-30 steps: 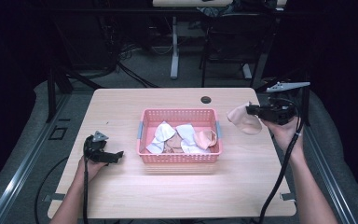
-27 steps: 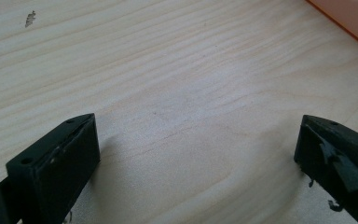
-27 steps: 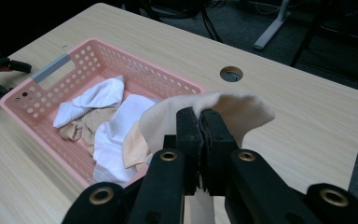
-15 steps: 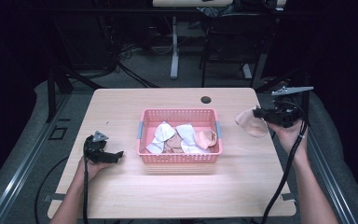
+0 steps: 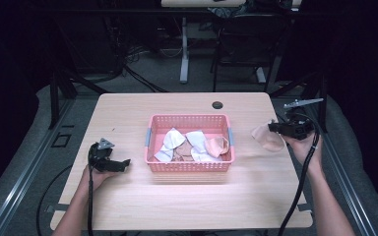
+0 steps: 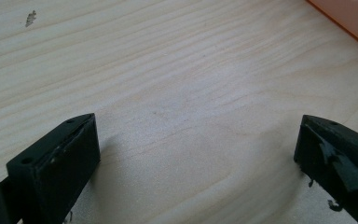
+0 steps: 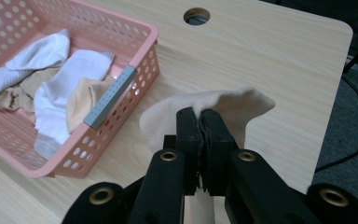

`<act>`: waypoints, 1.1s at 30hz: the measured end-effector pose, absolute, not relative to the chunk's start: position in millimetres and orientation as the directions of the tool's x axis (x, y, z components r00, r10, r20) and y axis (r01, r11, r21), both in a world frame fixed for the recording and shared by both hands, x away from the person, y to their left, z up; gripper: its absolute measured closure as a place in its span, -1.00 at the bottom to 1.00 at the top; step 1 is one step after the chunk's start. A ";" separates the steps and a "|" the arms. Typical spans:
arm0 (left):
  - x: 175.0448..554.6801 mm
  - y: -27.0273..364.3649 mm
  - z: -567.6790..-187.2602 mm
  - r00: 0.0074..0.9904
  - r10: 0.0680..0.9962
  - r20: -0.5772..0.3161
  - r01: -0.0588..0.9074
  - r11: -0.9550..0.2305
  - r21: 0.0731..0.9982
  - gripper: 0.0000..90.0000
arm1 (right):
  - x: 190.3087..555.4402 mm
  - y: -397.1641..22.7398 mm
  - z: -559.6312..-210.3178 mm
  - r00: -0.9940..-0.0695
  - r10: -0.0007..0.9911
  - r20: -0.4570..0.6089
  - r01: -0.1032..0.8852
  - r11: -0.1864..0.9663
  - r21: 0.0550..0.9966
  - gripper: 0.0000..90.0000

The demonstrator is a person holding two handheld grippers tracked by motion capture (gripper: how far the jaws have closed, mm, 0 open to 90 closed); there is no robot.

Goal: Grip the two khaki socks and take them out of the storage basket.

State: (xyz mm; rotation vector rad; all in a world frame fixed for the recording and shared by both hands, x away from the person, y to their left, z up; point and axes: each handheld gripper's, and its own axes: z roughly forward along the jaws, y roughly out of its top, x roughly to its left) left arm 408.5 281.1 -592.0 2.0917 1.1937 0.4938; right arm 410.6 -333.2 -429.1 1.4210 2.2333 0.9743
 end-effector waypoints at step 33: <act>408.5 281.1 -592.0 0.510 0.860 -0.003 0.607 -0.357 0.710 -1.00 | 427.2 -330.9 -476.0 -0.439 0.888 0.137 0.773 0.295 0.561 0.72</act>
